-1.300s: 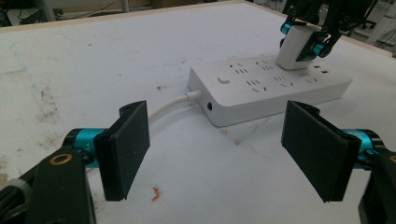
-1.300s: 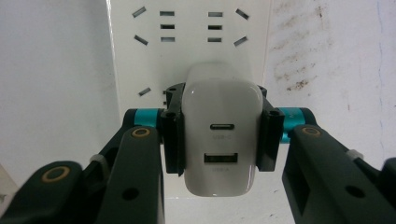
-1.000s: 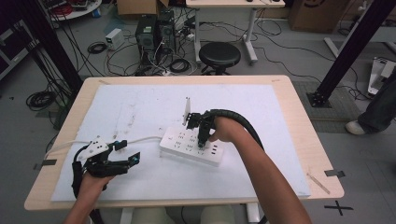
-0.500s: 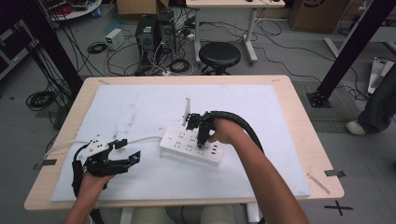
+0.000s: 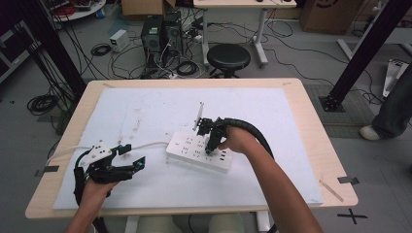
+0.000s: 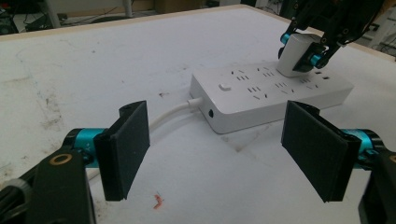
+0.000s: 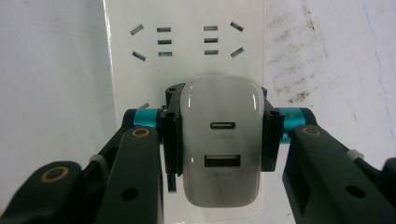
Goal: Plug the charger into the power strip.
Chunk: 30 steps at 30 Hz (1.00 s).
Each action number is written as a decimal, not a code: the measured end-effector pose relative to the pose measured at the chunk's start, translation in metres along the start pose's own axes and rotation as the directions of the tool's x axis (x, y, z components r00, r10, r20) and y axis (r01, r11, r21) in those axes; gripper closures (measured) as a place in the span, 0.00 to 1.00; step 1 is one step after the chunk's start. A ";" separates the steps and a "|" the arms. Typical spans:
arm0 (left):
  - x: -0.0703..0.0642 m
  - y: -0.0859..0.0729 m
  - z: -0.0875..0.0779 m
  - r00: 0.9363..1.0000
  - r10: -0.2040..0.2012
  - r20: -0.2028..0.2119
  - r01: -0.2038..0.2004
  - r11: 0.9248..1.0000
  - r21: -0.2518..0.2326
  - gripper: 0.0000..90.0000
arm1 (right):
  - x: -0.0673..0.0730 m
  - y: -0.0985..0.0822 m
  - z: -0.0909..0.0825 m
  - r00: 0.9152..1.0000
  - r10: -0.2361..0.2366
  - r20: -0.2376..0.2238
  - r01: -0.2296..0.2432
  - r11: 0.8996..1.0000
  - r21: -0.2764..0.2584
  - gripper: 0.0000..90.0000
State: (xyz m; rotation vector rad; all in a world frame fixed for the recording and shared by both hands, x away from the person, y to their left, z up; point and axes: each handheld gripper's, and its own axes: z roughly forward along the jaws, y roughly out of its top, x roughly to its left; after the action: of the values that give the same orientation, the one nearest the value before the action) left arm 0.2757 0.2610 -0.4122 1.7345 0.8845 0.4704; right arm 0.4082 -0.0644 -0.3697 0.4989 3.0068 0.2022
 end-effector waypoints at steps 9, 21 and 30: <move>-0.001 0.002 0.004 1.000 0.003 0.009 -0.003 1.000 0.000 0.26 | -0.019 -0.059 -0.047 0.959 0.269 -0.093 -0.284 0.897 -0.338 0.23; -0.002 0.005 0.003 1.000 0.008 0.017 -0.008 1.000 -0.004 0.26 | 0.000 -0.127 -0.062 0.919 0.394 -0.028 -0.352 0.785 -0.509 0.23; 0.001 0.005 0.001 1.000 -0.001 0.009 0.001 1.000 -0.011 0.26 | 0.010 -0.177 -0.066 0.885 0.466 -0.003 -0.385 0.727 -0.569 0.23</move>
State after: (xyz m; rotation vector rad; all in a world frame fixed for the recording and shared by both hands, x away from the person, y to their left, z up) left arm 0.2783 0.2606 -0.4077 1.7247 0.8741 0.4658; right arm 0.3359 -0.2346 -0.3303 1.0650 2.4592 0.9948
